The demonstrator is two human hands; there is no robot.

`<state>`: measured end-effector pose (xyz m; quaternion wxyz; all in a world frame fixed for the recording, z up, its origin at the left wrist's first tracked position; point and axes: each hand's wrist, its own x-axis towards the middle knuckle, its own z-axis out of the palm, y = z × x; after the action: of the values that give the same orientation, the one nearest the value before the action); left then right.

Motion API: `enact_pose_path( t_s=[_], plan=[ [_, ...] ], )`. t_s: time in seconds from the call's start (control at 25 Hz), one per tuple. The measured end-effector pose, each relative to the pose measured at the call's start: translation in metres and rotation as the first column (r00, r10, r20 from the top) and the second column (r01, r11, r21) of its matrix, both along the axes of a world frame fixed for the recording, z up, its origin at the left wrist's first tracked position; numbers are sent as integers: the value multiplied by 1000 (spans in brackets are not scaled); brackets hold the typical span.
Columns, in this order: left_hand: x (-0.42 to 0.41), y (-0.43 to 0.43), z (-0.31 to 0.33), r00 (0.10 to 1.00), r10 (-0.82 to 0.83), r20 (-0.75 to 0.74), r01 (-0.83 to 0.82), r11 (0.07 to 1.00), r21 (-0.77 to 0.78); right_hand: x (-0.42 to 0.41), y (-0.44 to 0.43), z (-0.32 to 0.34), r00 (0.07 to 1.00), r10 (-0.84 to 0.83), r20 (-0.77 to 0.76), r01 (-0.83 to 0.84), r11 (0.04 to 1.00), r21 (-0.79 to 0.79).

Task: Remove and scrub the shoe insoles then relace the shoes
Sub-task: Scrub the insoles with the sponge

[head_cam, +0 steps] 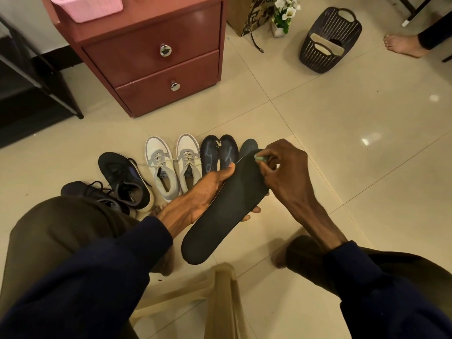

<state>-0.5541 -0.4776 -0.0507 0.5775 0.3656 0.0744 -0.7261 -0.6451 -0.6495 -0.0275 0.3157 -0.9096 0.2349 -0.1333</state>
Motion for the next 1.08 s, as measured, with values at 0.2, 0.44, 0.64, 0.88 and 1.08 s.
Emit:
enact_pose_path(
  t_s=[0.2, 0.44, 0.64, 0.88, 1.08],
  plan=[
    [1, 4, -8, 1000, 18, 21, -18, 1000, -2, -2, 10, 13, 951, 265, -162, -236, 956, 176],
    [4, 2, -2, 999, 38, -13, -39, 998, -55, -6, -11, 0, 999, -30, -13, 32, 995, 100],
    [0, 1, -4, 996, 77, 34, -78, 997, 18, -3, 1, 7, 958, 242, -156, -207, 955, 211],
    [4, 3, -6, 996, 93, 11, -93, 996, -3, -5, -10, -1, 997, 55, -45, -50, 993, 108],
    [3, 2, -4, 993, 112, 23, -112, 994, 8, -5, -6, 10, 967, 193, -169, -169, 975, 143]
  ],
)
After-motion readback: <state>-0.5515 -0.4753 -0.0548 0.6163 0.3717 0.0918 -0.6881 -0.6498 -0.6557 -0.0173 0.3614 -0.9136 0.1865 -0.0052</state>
